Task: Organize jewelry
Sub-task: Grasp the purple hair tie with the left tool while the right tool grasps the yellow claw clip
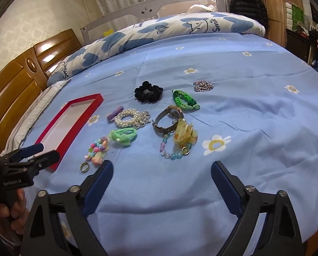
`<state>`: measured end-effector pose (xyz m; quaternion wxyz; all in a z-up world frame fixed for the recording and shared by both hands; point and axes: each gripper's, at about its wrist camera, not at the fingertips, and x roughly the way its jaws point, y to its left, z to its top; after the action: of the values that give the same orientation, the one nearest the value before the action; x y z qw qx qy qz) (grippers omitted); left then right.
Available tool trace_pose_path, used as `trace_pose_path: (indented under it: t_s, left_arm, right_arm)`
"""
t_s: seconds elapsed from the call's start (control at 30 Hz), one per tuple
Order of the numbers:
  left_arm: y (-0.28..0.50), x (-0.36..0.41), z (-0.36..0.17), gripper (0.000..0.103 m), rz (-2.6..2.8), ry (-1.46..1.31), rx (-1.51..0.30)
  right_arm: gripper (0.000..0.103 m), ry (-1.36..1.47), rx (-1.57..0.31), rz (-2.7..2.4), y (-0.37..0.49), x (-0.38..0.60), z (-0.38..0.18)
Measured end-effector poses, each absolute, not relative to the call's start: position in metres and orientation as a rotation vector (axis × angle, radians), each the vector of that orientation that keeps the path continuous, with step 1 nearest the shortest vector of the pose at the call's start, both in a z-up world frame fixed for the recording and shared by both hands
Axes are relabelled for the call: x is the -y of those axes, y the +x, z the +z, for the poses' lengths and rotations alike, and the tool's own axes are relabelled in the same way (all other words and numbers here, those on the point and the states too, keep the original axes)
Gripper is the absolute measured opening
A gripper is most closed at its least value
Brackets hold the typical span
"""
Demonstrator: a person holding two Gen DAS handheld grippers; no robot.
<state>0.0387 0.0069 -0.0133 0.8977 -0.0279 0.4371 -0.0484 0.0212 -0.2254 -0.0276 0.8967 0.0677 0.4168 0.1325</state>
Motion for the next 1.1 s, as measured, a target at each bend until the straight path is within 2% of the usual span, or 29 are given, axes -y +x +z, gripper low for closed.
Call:
trace_pose_path:
  t_s: [0.07, 0.33, 0.57, 0.63, 0.73, 0.87, 0.97, 1.0, 1.07, 1.1]
  left_arm:
    - [0.049, -0.008, -0.013, 0.096, -0.100, -0.058, -0.905]
    - [0.094, -0.013, -0.020, 0.085, -0.107, -0.080, -0.945]
    - [0.137, -0.004, -0.041, 0.078, -0.134, -0.073, -1.004]
    - [0.150, -0.002, -0.049, 0.072, -0.140, -0.074, -1.027]
    - [0.166, 0.000, -0.058, 0.065, -0.153, -0.089, -1.055]
    - [0.186, 0.006, -0.069, 0.062, -0.179, -0.083, -1.086]
    - [0.193, 0.009, -0.076, 0.050, -0.195, -0.076, -1.108]
    - [0.195, 0.010, -0.079, 0.041, -0.206, -0.083, -1.117]
    - [0.197, 0.009, -0.082, 0.032, -0.226, -0.103, -1.121]
    - [0.199, 0.009, -0.082, 0.022, -0.231, -0.107, -1.118]
  right_arm:
    - [0.083, 0.142, -0.861, 0.267, 0.030, 0.228, -0.028]
    - [0.068, 0.145, -0.871, 0.239, 0.068, 0.234, -0.035]
    - [0.047, 0.160, -0.947, 0.227, 0.093, 0.235, -0.058]
    - [0.041, 0.168, -0.956, 0.227, 0.098, 0.236, -0.062]
    - [0.036, 0.170, -0.961, 0.228, 0.104, 0.237, -0.065]
    - [0.031, 0.187, -0.974, 0.234, 0.111, 0.238, -0.069]
    - [0.031, 0.199, -0.972, 0.242, 0.113, 0.239, -0.069]
    - [0.031, 0.207, -0.969, 0.246, 0.115, 0.238, -0.069]
    - [0.031, 0.220, -0.970, 0.250, 0.115, 0.239, -0.069]
    - [0.031, 0.226, -0.969, 0.253, 0.115, 0.241, -0.069]
